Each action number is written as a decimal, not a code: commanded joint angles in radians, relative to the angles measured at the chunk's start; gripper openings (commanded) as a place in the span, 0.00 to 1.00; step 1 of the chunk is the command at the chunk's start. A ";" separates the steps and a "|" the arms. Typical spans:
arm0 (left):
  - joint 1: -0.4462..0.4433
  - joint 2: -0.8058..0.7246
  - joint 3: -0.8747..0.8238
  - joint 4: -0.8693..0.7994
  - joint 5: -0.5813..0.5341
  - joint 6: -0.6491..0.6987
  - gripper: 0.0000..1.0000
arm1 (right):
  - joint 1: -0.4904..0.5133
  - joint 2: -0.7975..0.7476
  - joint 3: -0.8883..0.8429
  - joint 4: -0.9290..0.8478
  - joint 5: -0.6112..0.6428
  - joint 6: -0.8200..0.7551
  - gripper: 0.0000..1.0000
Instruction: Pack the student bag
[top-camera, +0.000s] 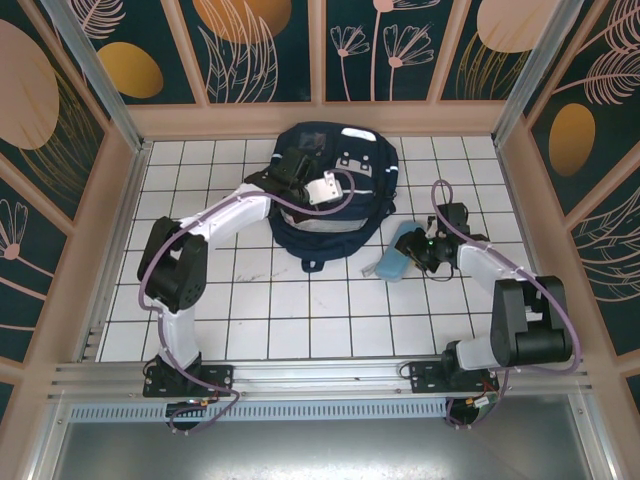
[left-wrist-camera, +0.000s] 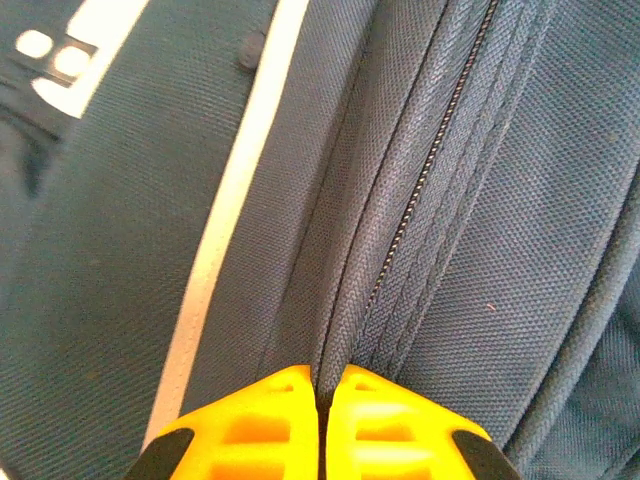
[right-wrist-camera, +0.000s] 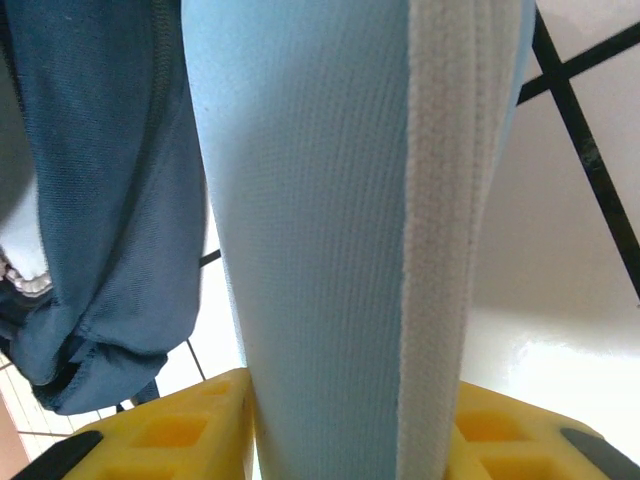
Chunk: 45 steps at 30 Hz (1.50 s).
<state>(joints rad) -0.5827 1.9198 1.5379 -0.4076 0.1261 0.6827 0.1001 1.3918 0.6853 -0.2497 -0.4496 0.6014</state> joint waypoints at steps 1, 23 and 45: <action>0.004 -0.109 -0.003 0.206 0.047 -0.130 0.00 | 0.007 -0.059 0.037 0.007 -0.044 0.003 0.39; -0.036 -0.055 0.196 0.258 0.038 -0.508 0.00 | 0.132 0.268 0.337 0.227 -0.335 0.075 0.36; -0.037 -0.036 0.186 0.277 0.023 -0.546 0.00 | 0.165 0.258 0.442 0.047 0.151 -0.048 0.77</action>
<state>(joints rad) -0.6121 1.8957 1.6703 -0.2481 0.1230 0.1589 0.2604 1.7836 1.2079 -0.2066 -0.3977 0.5346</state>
